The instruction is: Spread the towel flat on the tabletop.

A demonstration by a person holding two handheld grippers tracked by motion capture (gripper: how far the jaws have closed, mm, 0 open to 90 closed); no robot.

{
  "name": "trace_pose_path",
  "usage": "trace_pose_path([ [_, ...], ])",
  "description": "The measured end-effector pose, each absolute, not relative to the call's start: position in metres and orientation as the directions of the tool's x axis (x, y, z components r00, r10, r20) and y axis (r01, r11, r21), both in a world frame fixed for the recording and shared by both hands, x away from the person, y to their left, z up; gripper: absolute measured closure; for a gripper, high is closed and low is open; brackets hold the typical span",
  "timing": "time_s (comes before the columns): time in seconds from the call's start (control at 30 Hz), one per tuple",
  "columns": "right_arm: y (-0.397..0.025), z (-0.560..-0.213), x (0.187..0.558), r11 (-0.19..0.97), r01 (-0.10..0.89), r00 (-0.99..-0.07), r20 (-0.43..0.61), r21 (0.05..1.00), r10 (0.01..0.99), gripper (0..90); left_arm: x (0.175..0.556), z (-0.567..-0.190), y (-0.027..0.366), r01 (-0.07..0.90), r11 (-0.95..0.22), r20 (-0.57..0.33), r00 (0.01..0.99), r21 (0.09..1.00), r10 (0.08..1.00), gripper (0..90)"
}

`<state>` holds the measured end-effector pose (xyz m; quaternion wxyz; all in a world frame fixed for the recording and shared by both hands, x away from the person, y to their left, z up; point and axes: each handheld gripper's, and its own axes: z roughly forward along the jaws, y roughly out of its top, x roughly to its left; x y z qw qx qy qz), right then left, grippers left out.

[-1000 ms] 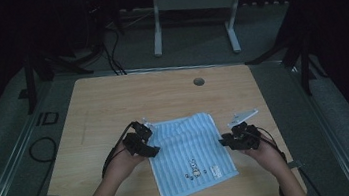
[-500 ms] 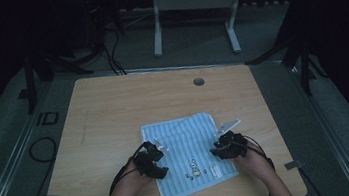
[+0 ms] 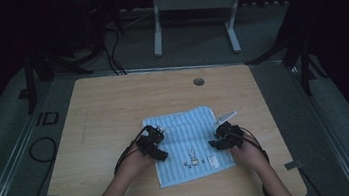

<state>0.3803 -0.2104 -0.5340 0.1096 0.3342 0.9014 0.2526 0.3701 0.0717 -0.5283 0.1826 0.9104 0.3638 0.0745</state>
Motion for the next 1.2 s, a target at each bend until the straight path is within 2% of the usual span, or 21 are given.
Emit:
trace_pose_path([
  [0.1, -0.212, -0.533, 0.391, 0.644, 0.564, -0.74, -0.03, 0.517, 0.672, 52.7, 0.386, -0.528, 0.071, 0.64, -0.667, 0.003, 0.72, 0.38, 0.694, 38.4],
  [0.2, -0.213, -0.533, 0.402, 0.631, 0.587, -0.724, -0.02, 0.507, 0.689, 51.7, 0.401, -0.526, 0.068, 0.643, -0.675, 0.045, 0.711, 0.362, 0.702, 36.6],
  [0.47, -0.214, -0.531, 0.424, 0.607, 0.629, -0.688, -0.015, 0.485, 0.725, 51.8, 0.422, -0.526, 0.065, 0.681, -0.642, 0.037, 0.675, 0.351, 0.737, 36.6],
  [0.6, -0.215, -0.525, 0.419, 0.595, 0.623, -0.688, -0.006, 0.508, 0.725, 50.6, 0.407, -0.518, 0.064, 0.661, -0.646, 0.002, 0.698, 0.381, 0.716, 36.6],
  [0.7, -0.219, -0.518, 0.403, 0.6, 0.59, -0.709, -0.009, 0.54, 0.705, 49.9, 0.382, -0.513, 0.065, 0.612, -0.694, -0.004, 0.751, 0.381, 0.66, 36.6],
  [0.93, -0.232, -0.519, 0.355, 0.632, 0.538, -0.753, -0.019, 0.558, 0.658, 46.1, 0.339, -0.513, 0.071, 0.581, -0.704, -0.038, 0.781, 0.409, 0.623, 36.5],
  [1.1, -0.236, -0.53, 0.343, 0.648, 0.538, -0.752, -0.042, 0.539, 0.658, 46.2, 0.334, -0.527, 0.063, 0.574, -0.723, 0.0, 0.783, 0.386, 0.622, 36.5],
  [1.2, -0.239, -0.534, 0.341, 0.643, 0.536, -0.754, -0.031, 0.547, 0.656, 49.3, 0.333, -0.53, 0.058, 0.561, -0.72, -0.001, 0.789, 0.409, 0.614, 36.6],
])
